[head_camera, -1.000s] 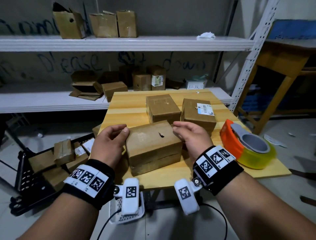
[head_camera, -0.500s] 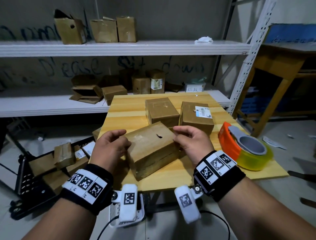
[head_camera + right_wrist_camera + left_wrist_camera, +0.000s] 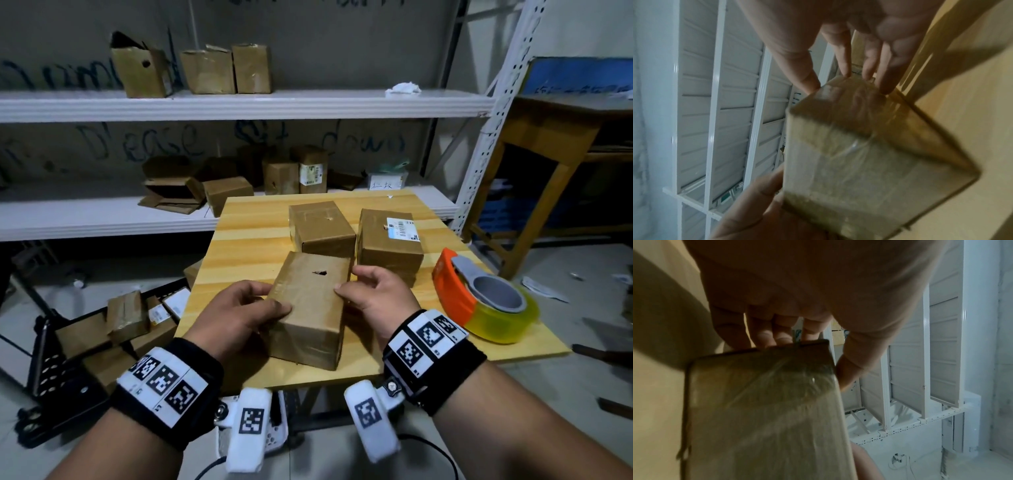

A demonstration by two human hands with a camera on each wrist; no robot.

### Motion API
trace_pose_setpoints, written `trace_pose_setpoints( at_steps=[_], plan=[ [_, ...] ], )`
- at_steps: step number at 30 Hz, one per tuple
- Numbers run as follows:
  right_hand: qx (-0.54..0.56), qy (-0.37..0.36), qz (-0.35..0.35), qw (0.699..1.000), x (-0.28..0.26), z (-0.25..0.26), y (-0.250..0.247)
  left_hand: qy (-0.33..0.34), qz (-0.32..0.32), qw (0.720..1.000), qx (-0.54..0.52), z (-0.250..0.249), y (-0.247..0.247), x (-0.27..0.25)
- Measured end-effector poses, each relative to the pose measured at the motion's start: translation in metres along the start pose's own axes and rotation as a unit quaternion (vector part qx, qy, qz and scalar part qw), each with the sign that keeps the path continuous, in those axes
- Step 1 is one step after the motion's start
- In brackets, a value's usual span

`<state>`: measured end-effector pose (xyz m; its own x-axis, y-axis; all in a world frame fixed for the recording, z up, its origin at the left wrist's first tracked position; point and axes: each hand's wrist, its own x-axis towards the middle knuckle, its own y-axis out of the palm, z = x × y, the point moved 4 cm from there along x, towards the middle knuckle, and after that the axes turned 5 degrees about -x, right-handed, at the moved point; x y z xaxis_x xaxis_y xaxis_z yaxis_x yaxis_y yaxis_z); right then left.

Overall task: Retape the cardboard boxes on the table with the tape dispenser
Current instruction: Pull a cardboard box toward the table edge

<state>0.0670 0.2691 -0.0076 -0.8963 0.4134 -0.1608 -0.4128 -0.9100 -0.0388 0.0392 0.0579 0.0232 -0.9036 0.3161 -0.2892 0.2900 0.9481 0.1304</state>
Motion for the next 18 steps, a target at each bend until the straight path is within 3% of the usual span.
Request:
trace_pose_setpoints(
  at_steps=[18],
  plan=[
    [-0.076,-0.032,0.011,0.997,-0.007,0.013,-0.015,0.003,0.001,0.999,-0.04,0.008,0.0,0.006]
  ],
)
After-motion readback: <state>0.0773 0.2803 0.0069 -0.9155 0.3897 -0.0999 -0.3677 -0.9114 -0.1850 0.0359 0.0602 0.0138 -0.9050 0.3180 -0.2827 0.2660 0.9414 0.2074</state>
